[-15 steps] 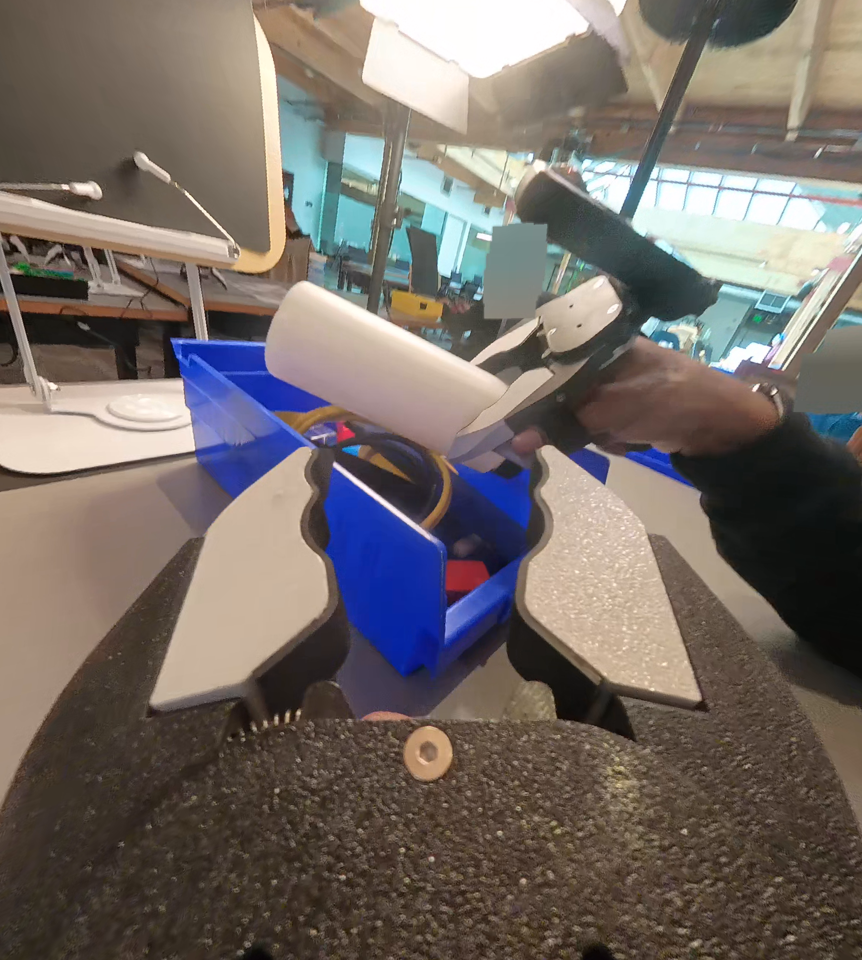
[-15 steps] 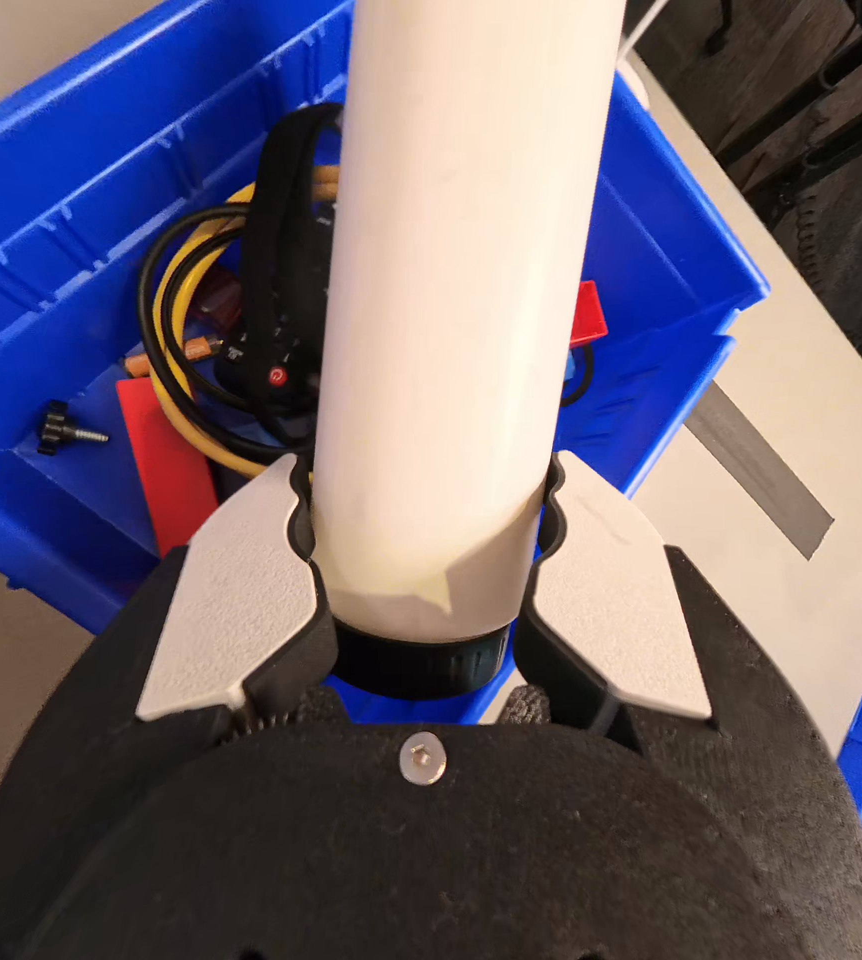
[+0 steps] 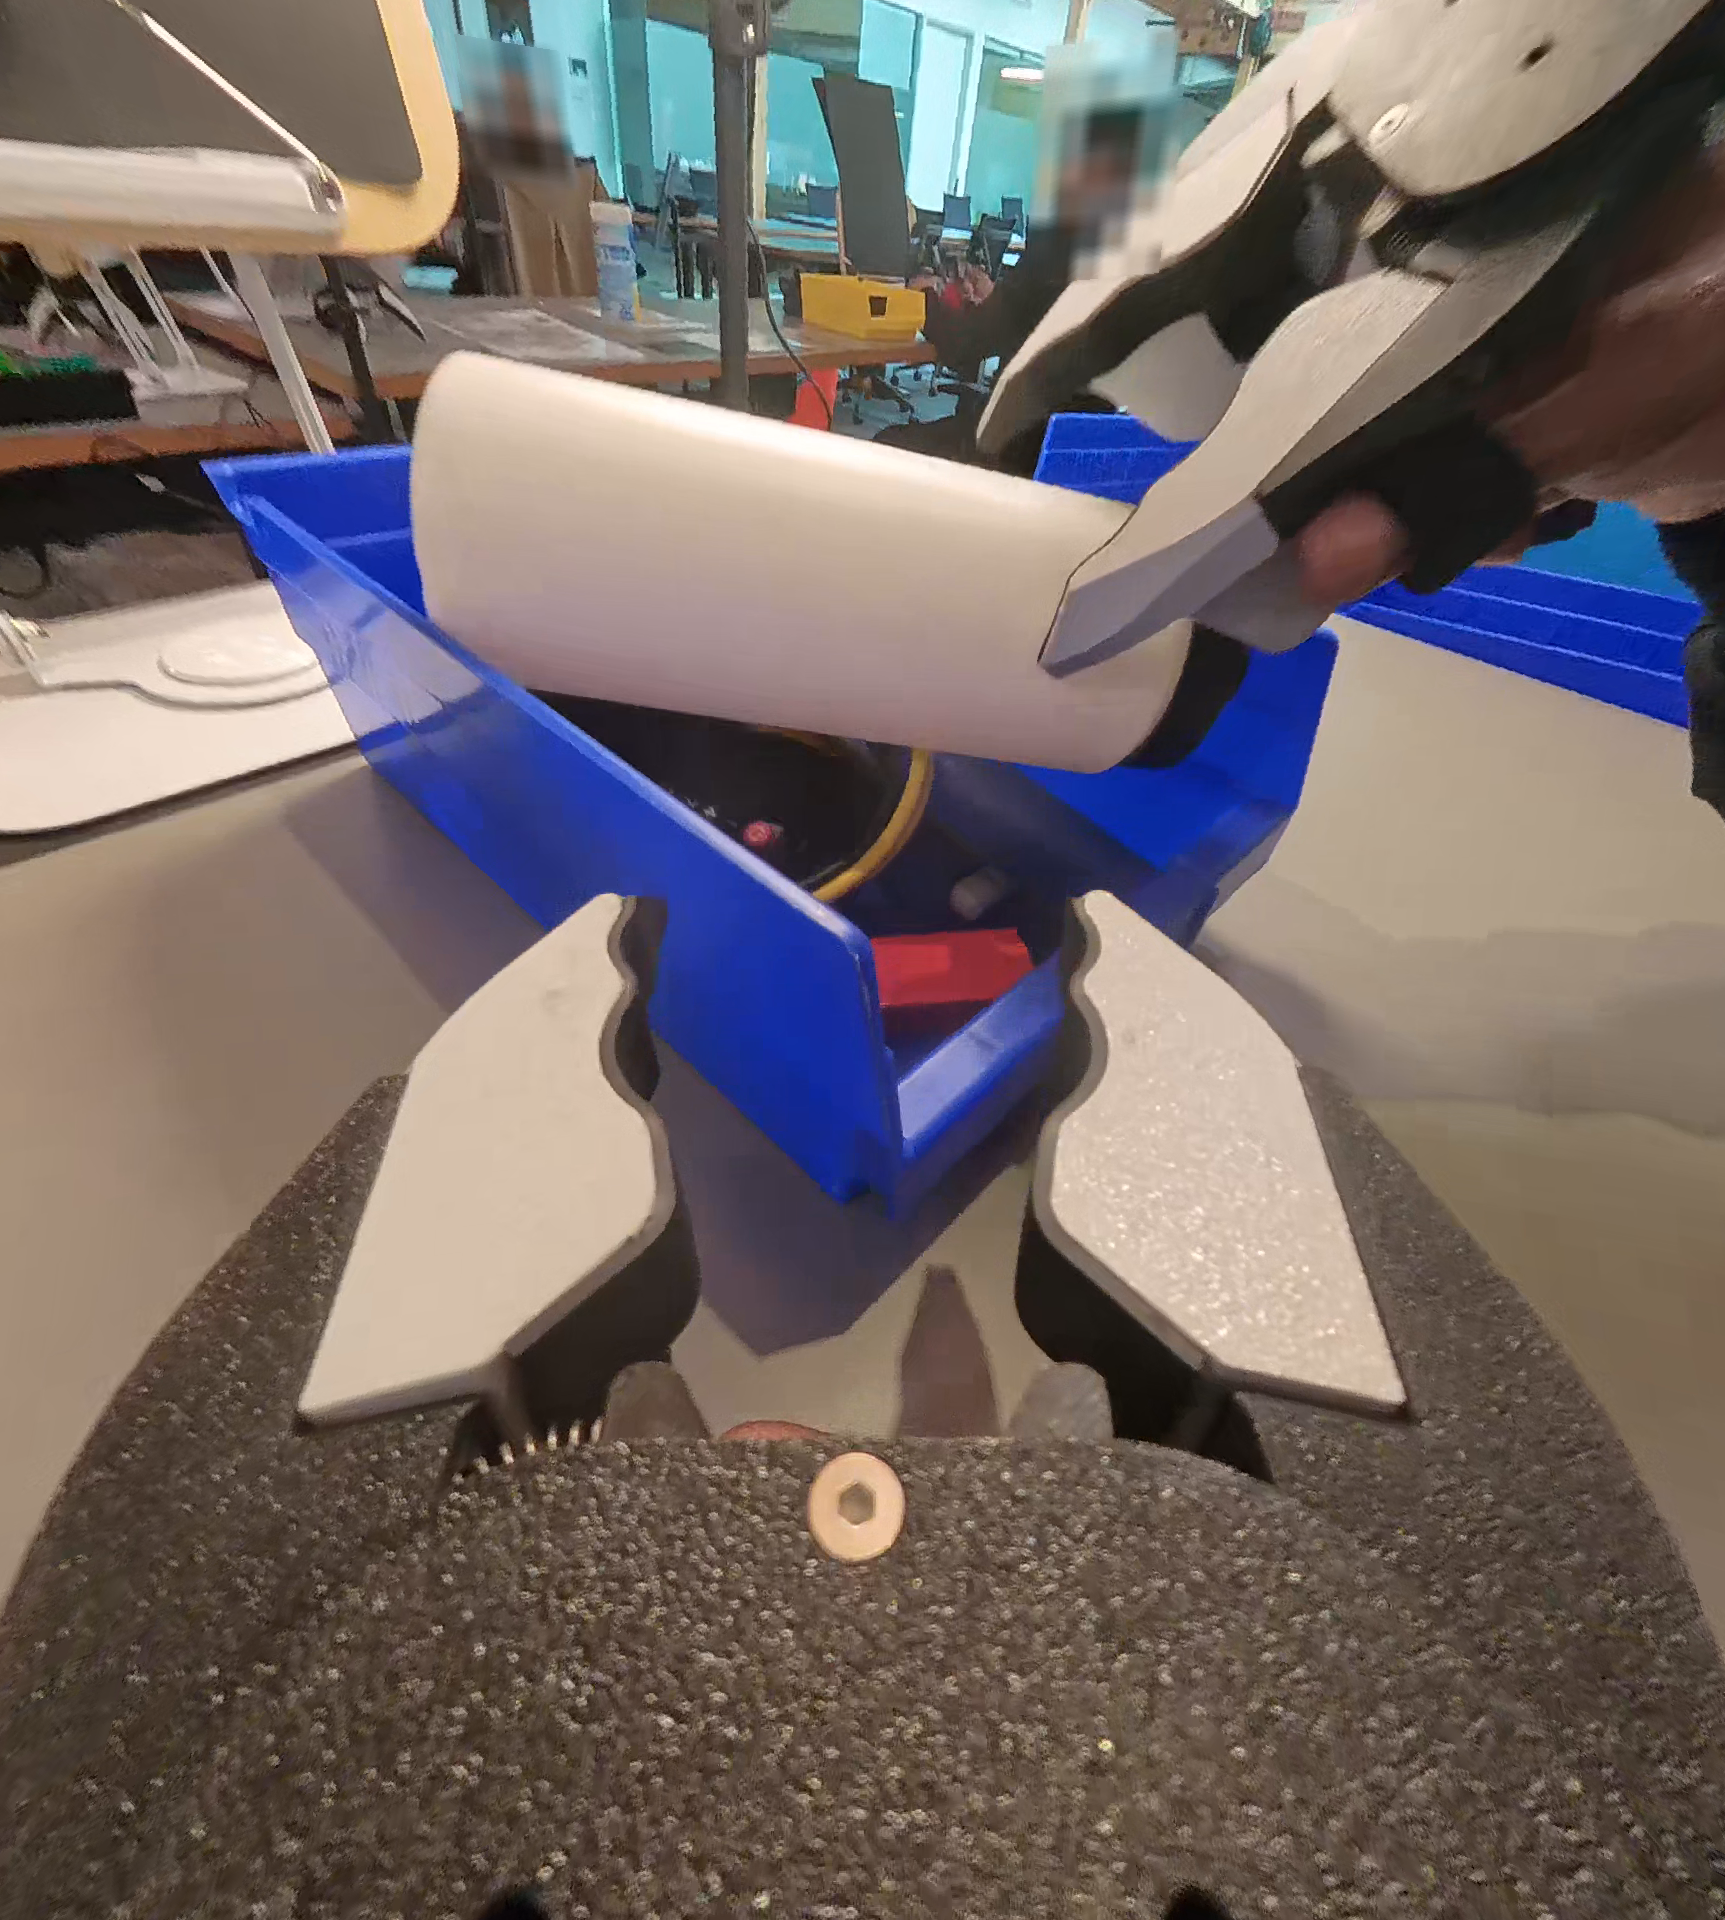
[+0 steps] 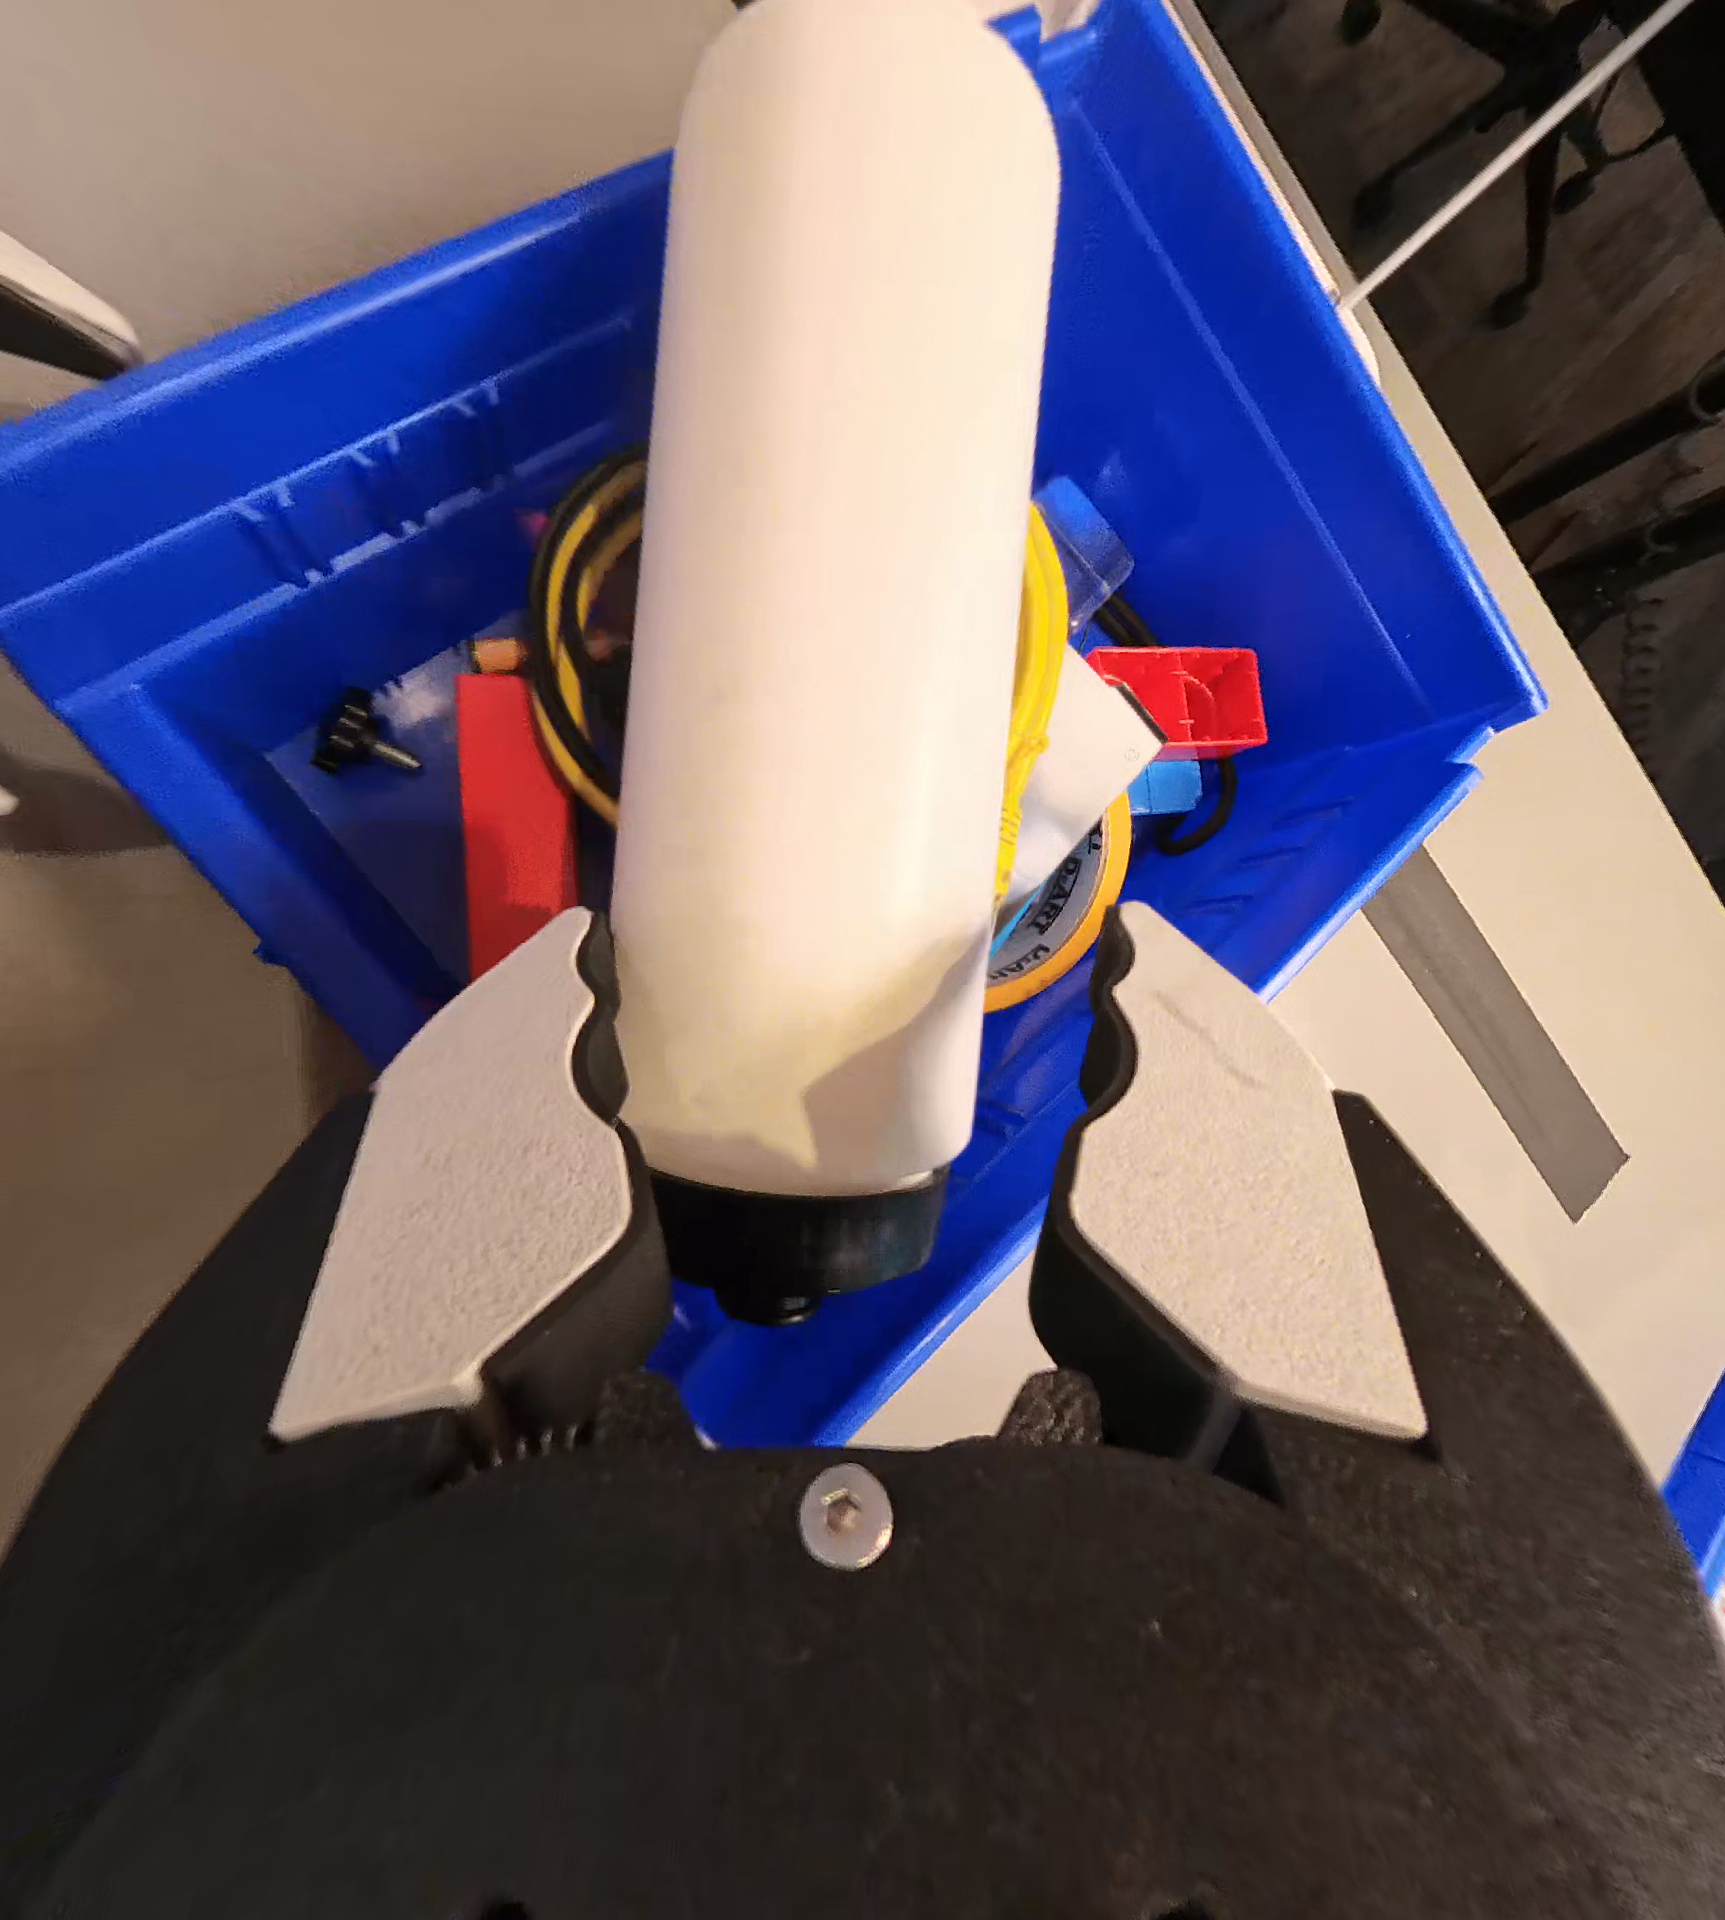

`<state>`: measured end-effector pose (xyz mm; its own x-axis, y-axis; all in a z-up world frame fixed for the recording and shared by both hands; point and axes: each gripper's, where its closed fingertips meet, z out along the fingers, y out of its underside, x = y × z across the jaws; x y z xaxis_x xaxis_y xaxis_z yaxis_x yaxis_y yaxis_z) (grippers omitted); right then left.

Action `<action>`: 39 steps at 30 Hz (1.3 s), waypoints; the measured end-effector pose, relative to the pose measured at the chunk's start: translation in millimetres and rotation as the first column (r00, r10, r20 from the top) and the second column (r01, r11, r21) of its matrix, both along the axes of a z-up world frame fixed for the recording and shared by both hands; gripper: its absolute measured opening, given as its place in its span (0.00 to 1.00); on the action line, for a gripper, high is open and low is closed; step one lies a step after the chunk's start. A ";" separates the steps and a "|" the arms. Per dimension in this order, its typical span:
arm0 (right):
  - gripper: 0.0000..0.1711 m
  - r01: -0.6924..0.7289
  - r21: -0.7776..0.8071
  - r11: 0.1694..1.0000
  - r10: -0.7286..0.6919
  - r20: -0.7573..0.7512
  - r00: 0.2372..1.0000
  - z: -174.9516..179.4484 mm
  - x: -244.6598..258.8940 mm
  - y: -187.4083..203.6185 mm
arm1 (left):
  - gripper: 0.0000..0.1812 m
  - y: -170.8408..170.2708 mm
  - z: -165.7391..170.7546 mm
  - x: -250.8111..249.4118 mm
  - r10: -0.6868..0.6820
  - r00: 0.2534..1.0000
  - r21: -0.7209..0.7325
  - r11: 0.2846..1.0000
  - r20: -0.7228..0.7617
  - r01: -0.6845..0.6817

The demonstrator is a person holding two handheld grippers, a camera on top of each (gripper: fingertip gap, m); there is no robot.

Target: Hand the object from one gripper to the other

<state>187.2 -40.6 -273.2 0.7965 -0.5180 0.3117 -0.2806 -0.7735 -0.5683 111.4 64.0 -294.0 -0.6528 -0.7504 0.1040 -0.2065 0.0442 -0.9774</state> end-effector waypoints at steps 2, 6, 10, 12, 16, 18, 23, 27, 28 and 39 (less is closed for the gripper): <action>0.50 -0.063 0.018 0.998 0.063 -0.003 0.998 5.4 -11.6 10.9 | 0.41 -1.3 -7.9 1.7 -0.003 0.999 0.000 1.000 -0.046 0.003; 0.45 -0.234 0.044 0.971 0.235 -0.042 0.971 0.8 -46.8 48.9 | 0.39 -0.9 -9.7 3.3 0.001 0.998 0.002 1.000 -0.063 -0.001; 0.34 -0.327 0.059 0.943 0.332 -0.090 0.939 -4.7 -71.2 77.7 | 0.36 2.5 -13.3 4.7 0.023 0.996 0.019 1.000 -0.083 -0.022; 0.28 -0.357 0.052 0.932 0.361 -0.108 0.926 -12.8 -76.8 87.6 | 0.35 5.6 -16.5 6.3 0.043 0.995 0.043 0.998 -0.095 -0.040; 0.21 -0.350 -0.129 0.928 0.310 -0.254 0.916 -55.4 -71.0 83.4 | 0.33 10.7 -17.6 8.9 0.068 0.992 0.036 0.997 -0.110 -0.064; 0.14 -0.317 -0.156 0.936 0.271 -0.259 0.927 -60.5 -58.8 84.5 | 0.33 13.5 -17.2 10.0 0.078 0.990 0.021 0.997 -0.116 -0.076; 0.17 -0.226 -0.325 0.918 0.144 -0.258 0.955 -77.5 -34.4 64.2 | 0.33 16.7 -21.0 10.4 0.078 0.985 0.019 0.997 -0.152 -0.076; 0.12 -0.252 -0.311 0.916 0.121 -0.385 0.915 -93.1 -41.8 63.0 | 0.33 16.1 -24.8 9.1 0.083 0.984 0.051 0.996 -0.160 -0.075; 0.12 -0.253 -0.309 0.917 0.113 -0.408 0.906 -94.5 -42.4 62.4 | 0.33 15.9 -25.3 8.8 0.084 0.984 0.059 0.995 -0.159 -0.076; 0.17 -0.274 -0.330 0.903 0.050 -0.554 0.831 -97.0 -49.5 58.9 | 0.33 15.4 -25.5 6.6 0.086 0.985 0.085 0.994 -0.148 -0.073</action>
<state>137.7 18.2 -370.2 0.9550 -0.2950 -0.0317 -0.2958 -0.9550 -0.0236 118.0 79.4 -319.5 -0.5721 -0.8090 0.1349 -0.3575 0.0979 -0.9288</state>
